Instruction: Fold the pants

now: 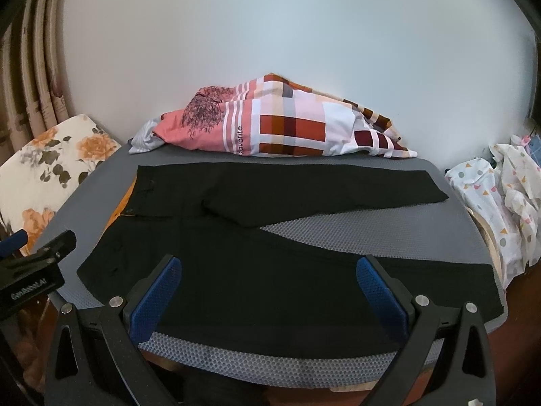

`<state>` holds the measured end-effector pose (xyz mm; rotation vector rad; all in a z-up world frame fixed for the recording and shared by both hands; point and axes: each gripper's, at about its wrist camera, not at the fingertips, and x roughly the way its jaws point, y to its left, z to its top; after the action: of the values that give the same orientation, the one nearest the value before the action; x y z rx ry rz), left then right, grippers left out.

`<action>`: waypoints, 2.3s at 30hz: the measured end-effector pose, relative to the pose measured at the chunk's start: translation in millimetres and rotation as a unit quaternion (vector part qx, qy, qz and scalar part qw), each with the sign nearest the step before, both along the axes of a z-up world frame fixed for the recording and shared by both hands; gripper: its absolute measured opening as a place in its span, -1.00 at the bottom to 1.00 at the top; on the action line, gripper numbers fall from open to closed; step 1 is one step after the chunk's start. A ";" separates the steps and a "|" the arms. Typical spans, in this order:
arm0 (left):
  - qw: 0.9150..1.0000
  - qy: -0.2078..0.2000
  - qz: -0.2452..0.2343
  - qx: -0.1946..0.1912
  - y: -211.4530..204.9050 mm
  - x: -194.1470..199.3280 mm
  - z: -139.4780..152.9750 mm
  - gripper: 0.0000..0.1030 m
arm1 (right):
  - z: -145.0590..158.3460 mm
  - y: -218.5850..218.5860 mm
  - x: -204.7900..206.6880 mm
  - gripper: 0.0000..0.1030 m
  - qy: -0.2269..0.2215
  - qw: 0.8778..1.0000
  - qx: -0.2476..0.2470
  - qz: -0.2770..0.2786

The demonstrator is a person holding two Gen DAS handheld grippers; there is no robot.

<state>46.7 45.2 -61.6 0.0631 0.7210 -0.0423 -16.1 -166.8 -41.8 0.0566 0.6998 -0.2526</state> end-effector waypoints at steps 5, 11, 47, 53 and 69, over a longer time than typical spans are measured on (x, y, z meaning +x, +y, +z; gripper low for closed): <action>1.000 -0.012 -0.002 0.005 0.9 3.5 -2.2 1.00 | -6.1 -2.1 5.5 0.99 0.009 1.000 0.002 0.000; 1.000 -0.014 -0.008 0.007 4.7 12.8 -7.1 1.00 | -11.1 2.1 10.4 0.99 0.013 1.000 0.004 0.013; 0.987 0.073 -0.138 -0.024 80.2 325.1 -91.1 0.43 | -85.9 -10.2 86.6 1.00 0.085 0.994 0.067 0.029; 0.978 0.114 -0.175 0.004 71.3 395.5 -130.6 0.43 | -104.6 -15.3 102.3 0.99 0.108 0.991 0.068 0.028; 0.963 0.147 -0.202 -0.099 58.5 409.2 -142.2 -0.79 | -114.2 -32.3 127.7 0.99 0.115 0.990 0.080 0.011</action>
<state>455.9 103.7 -203.8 0.0121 0.9888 -0.5240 111.6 -199.1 -156.0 0.1741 0.9499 -0.1823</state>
